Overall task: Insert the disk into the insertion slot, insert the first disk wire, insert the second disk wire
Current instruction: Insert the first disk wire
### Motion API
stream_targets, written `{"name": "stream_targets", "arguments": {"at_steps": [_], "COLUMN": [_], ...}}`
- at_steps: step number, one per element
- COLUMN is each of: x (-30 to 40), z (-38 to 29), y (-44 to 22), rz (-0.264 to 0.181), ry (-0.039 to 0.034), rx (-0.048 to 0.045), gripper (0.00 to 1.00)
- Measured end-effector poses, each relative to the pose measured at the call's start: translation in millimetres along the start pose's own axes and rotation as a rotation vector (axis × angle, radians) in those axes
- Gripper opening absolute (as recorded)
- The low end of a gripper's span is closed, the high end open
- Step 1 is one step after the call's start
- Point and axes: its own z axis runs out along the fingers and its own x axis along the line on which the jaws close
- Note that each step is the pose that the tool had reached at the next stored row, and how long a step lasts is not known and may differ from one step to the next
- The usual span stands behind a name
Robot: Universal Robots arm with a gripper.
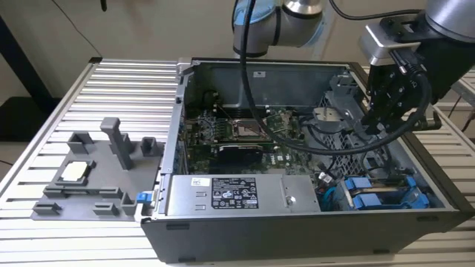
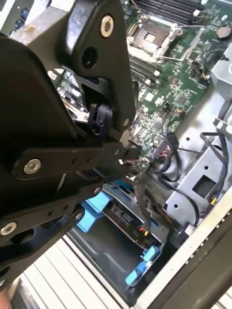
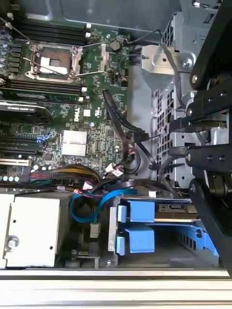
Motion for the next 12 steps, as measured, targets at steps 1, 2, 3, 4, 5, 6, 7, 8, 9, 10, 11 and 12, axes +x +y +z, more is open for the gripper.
{"name": "stream_targets", "arguments": {"at_steps": [1,2,3,4,5,6,7,8,9,10,11,12], "x": [-0.1,-0.3,-0.4,-0.6,-0.7,-0.8,-1.0,-1.1,-1.3,-1.4,-1.3,-1.4], "z": [-0.1,-0.2,-0.2,-0.3,-0.3,-0.4,-0.4,-0.5,-0.6,-0.5,-0.6,-0.6], "y": [1.6,3.6,5.8,8.1,10.3,12.7,15.0,17.2,18.5,18.5,18.7,19.3], "rz": [-0.003,-0.005,-0.006,-0.007,-0.009,-0.010,-0.012,-0.013,-0.016,-0.026,-0.037,-0.050], "ry": [0.0000,0.0002,0.0004,0.0008,0.0010,0.0012,0.0013,0.0015,0.0016,0.0023,0.0027,0.0025], "rx": [0.0010,0.0040,0.0093,0.0150,0.0192,0.0229,0.0267,0.0304,0.0304,0.0284,0.0259,0.0237], "gripper": [0.27,0.27,0.27,0.27,0.27,0.27,0.27,0.27,0.27,0.27,0.27,0.27]}}
